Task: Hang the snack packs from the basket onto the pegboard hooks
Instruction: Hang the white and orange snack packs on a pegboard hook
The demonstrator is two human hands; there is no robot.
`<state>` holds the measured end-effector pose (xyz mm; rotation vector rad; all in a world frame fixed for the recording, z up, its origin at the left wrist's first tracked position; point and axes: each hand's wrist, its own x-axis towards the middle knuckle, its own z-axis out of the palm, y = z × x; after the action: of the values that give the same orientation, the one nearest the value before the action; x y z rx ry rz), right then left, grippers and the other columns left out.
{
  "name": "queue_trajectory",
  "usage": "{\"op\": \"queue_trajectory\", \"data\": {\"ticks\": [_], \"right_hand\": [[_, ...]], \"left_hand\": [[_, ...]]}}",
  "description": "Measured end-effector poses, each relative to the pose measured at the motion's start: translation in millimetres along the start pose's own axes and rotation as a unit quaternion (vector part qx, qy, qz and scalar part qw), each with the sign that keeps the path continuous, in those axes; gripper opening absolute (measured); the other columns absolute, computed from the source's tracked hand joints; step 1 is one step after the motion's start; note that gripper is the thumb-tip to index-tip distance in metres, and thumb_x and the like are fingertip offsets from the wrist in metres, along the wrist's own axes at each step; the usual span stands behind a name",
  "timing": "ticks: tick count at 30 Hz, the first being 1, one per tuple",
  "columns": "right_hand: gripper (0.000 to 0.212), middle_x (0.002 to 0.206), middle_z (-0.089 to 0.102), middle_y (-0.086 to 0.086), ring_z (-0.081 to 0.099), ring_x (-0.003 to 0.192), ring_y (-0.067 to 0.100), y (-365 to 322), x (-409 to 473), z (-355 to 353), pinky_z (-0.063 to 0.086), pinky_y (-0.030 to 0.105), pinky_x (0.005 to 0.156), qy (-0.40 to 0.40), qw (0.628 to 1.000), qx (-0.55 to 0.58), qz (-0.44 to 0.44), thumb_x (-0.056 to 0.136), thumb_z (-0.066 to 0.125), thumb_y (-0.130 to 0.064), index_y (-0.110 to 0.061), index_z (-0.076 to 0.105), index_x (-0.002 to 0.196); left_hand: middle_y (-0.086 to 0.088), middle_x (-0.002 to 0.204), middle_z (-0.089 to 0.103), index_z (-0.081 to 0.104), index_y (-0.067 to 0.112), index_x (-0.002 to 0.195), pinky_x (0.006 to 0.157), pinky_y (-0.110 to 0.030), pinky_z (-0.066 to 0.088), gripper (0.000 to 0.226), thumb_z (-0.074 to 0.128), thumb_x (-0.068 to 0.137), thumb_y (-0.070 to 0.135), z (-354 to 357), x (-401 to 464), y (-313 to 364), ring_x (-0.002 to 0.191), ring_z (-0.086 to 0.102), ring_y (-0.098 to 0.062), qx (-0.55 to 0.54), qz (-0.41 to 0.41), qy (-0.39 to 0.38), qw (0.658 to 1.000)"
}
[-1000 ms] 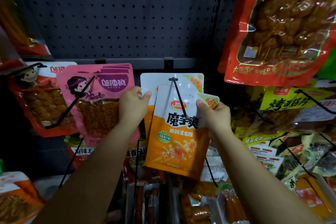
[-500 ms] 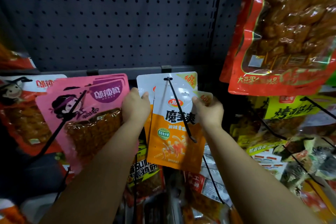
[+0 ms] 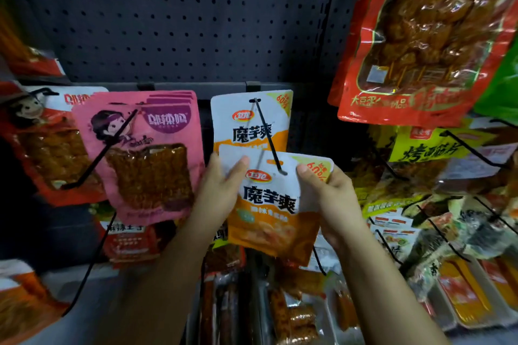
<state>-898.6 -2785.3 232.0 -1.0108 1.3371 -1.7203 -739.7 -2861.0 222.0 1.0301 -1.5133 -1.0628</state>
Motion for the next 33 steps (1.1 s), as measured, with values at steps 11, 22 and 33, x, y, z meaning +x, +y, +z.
{"op": "queue_trajectory", "data": {"ticks": [11, 22, 33], "right_hand": [[0.011, 0.081, 0.075, 0.003, 0.072, 0.076, 0.02, -23.1, -53.0, -14.5, 0.058, 0.033, 0.064, -0.012, 0.998, 0.015, -0.053, 0.078, 0.07, -0.032, -0.021, 0.07, 0.081], [0.013, 0.08, 0.073, 0.006, 0.069, 0.078, 0.026, -48.3, -54.6, -10.2, 0.056, 0.045, 0.071, -0.008, 0.996, 0.018, -0.087, 0.074, 0.072, -0.037, -0.025, 0.069, 0.074], [0.01, 0.083, 0.076, 0.006, 0.073, 0.077, 0.022, -42.3, -42.9, -2.2, 0.058, 0.031, 0.062, -0.006, 0.996, 0.012, -0.087, 0.083, 0.068, -0.028, -0.018, 0.069, 0.084]], "left_hand": [[0.015, 0.082, 0.074, 0.068, 0.028, 0.086, 0.057, -0.014, 0.053, 0.01, 0.065, 0.083, 0.019, -7.2, -78.1, 27.7, 0.075, 0.072, -0.006, -0.133, 0.111, 0.053, 0.983], [0.01, 0.088, 0.075, 0.071, 0.033, 0.089, 0.063, -0.02, 0.054, 0.015, 0.062, 0.082, 0.023, -8.0, -81.3, 48.8, 0.081, 0.072, -0.012, -0.157, 0.14, 0.087, 0.974], [0.009, 0.093, 0.075, 0.068, 0.027, 0.095, 0.069, -0.022, 0.056, 0.013, 0.062, 0.088, 0.019, -7.9, -72.6, 39.6, 0.087, 0.071, -0.013, -0.147, 0.11, 0.094, 0.978]]}}
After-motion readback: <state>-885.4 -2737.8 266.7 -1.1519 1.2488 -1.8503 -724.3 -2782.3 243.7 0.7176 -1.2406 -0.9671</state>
